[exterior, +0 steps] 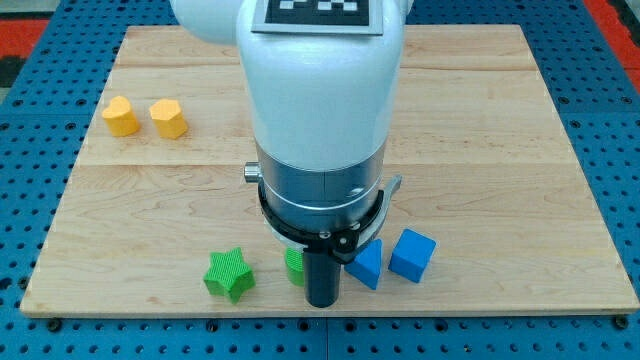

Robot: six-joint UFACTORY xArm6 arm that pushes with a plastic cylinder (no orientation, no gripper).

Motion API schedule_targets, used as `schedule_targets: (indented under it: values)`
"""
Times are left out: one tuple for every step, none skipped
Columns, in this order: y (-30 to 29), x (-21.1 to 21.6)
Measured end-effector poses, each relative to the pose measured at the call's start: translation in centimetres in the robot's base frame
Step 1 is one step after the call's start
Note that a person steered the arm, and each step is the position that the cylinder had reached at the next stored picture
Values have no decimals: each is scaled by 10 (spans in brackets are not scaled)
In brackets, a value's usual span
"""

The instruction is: Place the green circle to the top center of the board

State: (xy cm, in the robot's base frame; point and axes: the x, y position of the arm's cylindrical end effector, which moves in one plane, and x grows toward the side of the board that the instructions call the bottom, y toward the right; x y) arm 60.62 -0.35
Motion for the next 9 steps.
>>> schedule_targets:
  values:
    - [0,-1]
    - [6,-2]
    - [-7,-25]
    - [-32,-70]
    - [-63,-112]
    - [-48,-57]
    - [-101,-95]
    - [-86,-155]
    - [-86,-157]
